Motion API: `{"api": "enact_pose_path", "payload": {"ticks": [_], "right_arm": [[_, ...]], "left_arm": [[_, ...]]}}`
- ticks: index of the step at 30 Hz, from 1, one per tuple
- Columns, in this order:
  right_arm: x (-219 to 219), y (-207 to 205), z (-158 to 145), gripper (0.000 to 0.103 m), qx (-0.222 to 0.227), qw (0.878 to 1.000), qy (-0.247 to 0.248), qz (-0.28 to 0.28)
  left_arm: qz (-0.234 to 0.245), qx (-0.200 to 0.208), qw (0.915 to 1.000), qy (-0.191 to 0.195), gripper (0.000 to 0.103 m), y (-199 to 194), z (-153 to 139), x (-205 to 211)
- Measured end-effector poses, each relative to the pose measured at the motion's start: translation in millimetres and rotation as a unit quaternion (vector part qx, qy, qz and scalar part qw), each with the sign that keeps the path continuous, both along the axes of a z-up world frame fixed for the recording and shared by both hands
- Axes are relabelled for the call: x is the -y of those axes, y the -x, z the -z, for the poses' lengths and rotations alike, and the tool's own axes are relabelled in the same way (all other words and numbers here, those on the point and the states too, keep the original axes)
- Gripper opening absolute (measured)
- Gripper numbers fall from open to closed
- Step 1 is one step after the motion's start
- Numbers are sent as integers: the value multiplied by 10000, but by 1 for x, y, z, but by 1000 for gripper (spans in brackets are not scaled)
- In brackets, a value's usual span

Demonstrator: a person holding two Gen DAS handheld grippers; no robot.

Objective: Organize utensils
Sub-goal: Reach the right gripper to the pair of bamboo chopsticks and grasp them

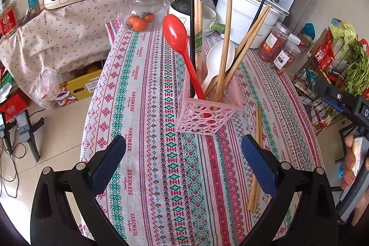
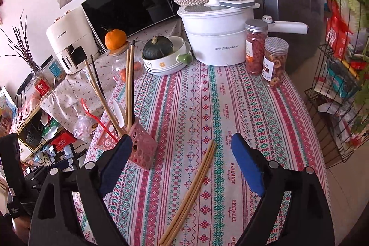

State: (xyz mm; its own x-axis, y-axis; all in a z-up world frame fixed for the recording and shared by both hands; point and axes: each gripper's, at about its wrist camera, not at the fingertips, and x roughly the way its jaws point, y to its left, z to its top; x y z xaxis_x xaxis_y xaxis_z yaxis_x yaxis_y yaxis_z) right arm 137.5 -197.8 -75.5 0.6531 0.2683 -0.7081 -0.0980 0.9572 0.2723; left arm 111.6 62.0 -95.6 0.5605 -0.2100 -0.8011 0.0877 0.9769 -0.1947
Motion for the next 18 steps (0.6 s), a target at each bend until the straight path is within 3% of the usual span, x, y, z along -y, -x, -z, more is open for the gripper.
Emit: {"api": "enact_pose_path", "payload": {"ticks": [9, 18], "right_arm": [[23, -2, 56, 90, -815, 9956, 389, 232], [25, -15, 106, 90, -1152, 9907, 706, 140]], "left_arm": [[310, -153, 9992, -187, 96, -4, 26, 35], [403, -310, 9973, -531, 96, -9, 48, 49]]}}
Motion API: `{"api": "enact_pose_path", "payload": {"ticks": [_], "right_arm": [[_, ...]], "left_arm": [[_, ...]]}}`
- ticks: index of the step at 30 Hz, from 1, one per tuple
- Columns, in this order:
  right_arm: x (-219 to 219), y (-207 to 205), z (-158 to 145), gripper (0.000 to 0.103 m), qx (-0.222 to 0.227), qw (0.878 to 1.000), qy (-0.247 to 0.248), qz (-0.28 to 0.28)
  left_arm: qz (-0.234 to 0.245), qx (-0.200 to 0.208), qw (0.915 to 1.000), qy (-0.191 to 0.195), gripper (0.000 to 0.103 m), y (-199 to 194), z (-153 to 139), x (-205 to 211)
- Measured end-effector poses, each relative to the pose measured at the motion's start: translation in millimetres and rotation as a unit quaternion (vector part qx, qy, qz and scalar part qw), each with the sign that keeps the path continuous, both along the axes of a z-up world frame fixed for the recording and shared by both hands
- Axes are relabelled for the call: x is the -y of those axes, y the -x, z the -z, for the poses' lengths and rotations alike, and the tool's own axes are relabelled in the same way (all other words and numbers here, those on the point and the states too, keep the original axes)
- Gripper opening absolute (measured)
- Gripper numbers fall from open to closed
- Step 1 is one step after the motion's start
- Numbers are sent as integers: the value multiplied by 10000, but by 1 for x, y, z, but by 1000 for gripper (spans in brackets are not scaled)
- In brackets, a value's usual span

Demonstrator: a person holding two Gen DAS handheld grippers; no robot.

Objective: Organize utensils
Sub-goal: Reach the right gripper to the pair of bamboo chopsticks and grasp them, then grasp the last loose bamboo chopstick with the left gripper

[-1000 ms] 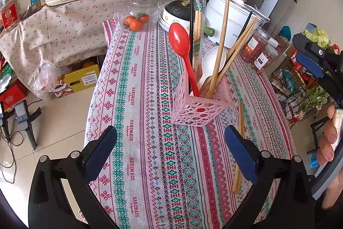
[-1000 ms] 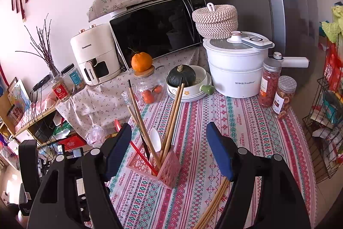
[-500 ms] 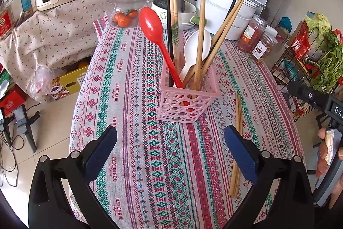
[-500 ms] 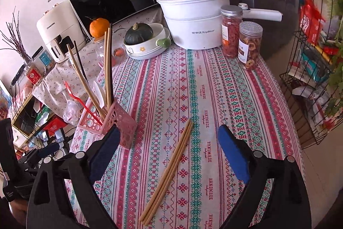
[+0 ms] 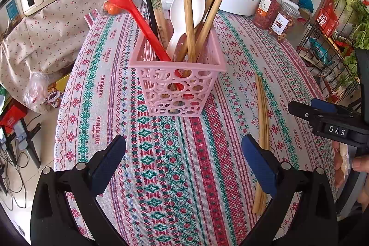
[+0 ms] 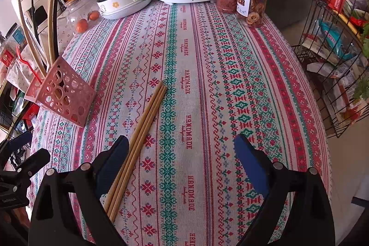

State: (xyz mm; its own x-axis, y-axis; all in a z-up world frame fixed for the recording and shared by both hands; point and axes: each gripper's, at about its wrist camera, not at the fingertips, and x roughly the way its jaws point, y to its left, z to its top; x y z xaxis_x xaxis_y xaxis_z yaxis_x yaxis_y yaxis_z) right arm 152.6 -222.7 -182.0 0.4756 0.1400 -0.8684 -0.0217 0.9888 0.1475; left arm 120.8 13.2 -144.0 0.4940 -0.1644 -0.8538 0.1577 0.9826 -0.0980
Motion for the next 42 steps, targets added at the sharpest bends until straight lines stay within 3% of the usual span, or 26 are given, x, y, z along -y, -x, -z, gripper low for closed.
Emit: {"api": "enact_pose_path", "payload": {"ticks": [2, 4, 9, 15, 24, 30, 33, 42], "right_arm": [[-4, -4, 5, 90, 17, 10000, -25, -64], [-7, -8, 9, 83, 34, 9998, -96, -152], [-19, -18, 18, 44, -93, 9992, -168, -362], [-31, -22, 26, 24, -246, 9983, -211, -481], [-45, -23, 27, 20, -377, 9978, -104, -543], [-63, -29, 30, 16, -386, 9965, 341, -654], [-55, -33, 30, 9, -542, 9967, 128, -591], [-14, -11, -6, 9, -354, 9979, -413, -365]], "left_arm": [[2, -23, 10000, -31, 96, 0, 0, -1], [-9, -18, 10000, -19, 96, -1, -1, -2], [19, -40, 10000, 28, 96, 0, -1, -5], [114, -99, 9999, 77, 96, 1, -1, -4], [132, -116, 9997, 165, 96, 3, -4, -9], [144, -120, 9996, 187, 96, 4, -4, -9], [219, -123, 9995, 189, 96, 7, -6, -7], [872, 213, 9959, 96, 95, 33, -23, 33]]}}
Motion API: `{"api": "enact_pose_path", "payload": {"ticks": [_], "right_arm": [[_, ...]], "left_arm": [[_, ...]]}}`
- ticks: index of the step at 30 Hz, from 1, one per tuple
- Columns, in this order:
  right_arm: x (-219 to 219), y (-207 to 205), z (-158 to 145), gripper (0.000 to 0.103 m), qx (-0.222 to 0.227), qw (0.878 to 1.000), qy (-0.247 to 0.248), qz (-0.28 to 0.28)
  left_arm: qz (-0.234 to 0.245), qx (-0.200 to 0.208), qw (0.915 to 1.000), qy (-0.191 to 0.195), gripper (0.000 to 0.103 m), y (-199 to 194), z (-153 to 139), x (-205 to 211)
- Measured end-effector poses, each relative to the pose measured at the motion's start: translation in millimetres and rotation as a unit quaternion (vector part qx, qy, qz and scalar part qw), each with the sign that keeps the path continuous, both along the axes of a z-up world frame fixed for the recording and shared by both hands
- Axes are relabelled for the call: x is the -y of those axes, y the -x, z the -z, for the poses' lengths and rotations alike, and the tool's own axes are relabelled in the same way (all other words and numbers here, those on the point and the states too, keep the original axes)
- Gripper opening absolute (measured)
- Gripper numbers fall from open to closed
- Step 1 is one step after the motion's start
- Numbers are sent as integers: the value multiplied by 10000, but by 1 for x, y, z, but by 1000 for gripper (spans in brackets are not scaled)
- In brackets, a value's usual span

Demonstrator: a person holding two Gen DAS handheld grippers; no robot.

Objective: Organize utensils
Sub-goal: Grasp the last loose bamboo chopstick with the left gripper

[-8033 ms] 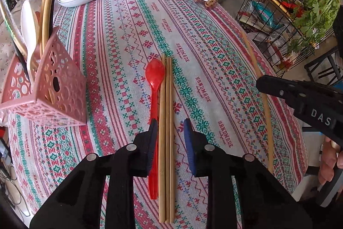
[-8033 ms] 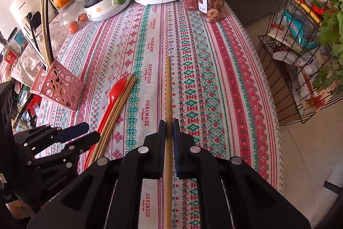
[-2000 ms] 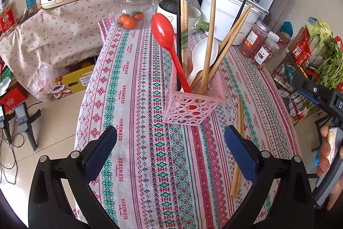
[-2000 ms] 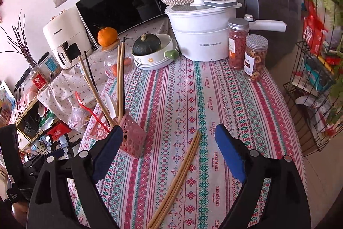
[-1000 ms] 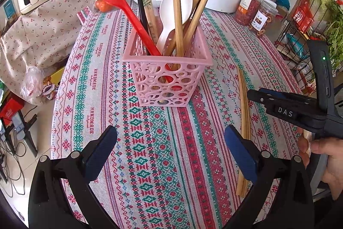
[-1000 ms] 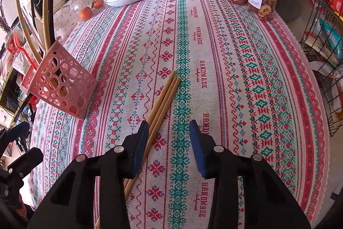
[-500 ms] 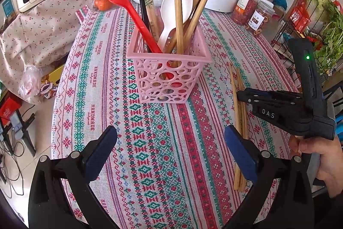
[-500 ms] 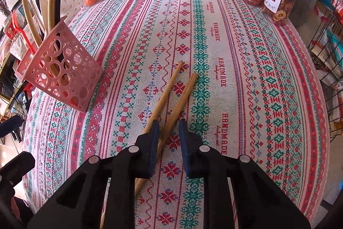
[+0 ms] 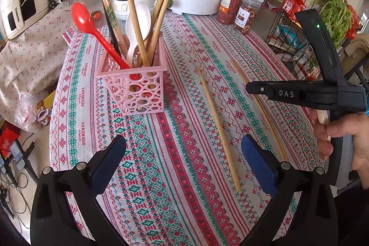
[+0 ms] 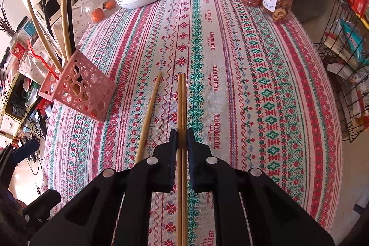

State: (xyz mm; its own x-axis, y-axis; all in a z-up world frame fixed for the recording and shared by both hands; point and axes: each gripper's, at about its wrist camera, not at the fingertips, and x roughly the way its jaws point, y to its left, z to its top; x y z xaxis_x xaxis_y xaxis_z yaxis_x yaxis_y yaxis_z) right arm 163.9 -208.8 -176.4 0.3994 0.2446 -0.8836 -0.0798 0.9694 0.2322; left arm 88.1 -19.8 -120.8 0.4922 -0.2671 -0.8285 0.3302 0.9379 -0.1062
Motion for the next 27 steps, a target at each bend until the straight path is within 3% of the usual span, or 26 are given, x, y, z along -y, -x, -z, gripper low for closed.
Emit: {"api": "enact_pose_path", "payload": {"ticks": [3, 5, 9, 14, 17, 27], "right_arm": [[23, 16, -14, 9, 60, 9998, -149, 151], [36, 25, -23, 9, 132, 9995, -218, 203], [63, 32, -33, 9, 219, 9989, -299, 278], [85, 40, -31, 9, 103, 9986, -412, 328], [91, 43, -29, 9, 72, 9983, -472, 327], [109, 45, -31, 9, 78, 9969, -662, 424]], "left_arm": [[263, -31, 9996, 99, 83, 1, 0, 18], [282, -137, 9994, 176, 62, -3, 2, 29], [177, -214, 9996, 73, 52, -20, 11, 53], [-145, -446, 9988, -107, 32, -60, 33, 79], [-371, -640, 9971, -158, 26, -79, 46, 85], [-867, -720, 9917, -620, 26, -118, 65, 91]]}}
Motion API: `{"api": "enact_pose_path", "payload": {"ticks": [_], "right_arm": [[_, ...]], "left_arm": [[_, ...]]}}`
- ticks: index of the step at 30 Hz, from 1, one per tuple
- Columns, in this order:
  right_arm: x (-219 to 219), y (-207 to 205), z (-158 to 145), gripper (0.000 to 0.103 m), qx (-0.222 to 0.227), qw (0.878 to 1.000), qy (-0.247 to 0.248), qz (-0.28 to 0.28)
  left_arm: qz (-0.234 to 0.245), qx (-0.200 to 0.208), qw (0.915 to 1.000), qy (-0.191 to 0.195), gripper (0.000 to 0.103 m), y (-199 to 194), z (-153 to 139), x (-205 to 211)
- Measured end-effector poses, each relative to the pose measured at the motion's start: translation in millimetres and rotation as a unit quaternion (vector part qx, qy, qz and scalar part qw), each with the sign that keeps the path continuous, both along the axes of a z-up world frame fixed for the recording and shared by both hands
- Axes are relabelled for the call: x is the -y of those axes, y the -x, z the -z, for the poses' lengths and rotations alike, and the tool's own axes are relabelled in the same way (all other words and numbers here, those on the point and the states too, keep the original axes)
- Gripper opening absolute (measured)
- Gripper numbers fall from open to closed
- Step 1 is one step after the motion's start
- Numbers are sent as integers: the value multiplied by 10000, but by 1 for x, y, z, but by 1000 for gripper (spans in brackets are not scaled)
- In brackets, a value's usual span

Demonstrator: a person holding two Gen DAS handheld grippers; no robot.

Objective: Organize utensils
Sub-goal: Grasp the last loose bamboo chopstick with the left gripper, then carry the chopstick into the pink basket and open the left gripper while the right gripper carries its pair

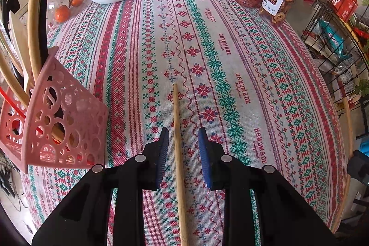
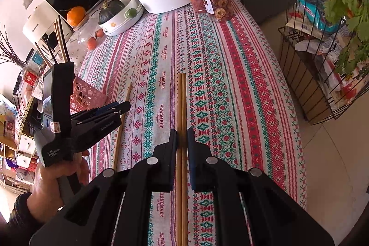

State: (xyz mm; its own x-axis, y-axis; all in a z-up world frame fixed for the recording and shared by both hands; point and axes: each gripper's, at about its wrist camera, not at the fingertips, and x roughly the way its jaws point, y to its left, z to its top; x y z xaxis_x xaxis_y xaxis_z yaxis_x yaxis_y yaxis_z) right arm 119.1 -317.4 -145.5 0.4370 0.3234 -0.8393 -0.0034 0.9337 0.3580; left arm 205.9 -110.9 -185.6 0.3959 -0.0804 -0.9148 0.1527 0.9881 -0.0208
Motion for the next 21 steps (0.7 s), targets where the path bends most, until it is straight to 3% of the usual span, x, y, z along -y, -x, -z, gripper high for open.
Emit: {"api": "enact_pose_path", "payload": {"ticks": [6, 7, 8, 13, 21], "right_arm": [[0, -1, -1, 9, 9, 10000, 4, 20], [-1, -1, -1, 9, 16, 10000, 9, 21], [-1, -1, -1, 9, 24, 10000, 16, 26], [0, -1, -8, 9, 150, 9998, 10, 94], [-1, 10, -29, 9, 434, 9989, -11, 191]], "left_arm": [[-79, -134, 9999, -4, 19, -7, 8, 1], [-38, -143, 9999, 55, 12, -7, 7, 1], [19, -185, 9996, 206, 5, -6, 7, -1], [411, -224, 9916, 1210, 5, 11, -9, -7], [992, 139, 9652, 2416, 5, 48, -57, -25]]}}
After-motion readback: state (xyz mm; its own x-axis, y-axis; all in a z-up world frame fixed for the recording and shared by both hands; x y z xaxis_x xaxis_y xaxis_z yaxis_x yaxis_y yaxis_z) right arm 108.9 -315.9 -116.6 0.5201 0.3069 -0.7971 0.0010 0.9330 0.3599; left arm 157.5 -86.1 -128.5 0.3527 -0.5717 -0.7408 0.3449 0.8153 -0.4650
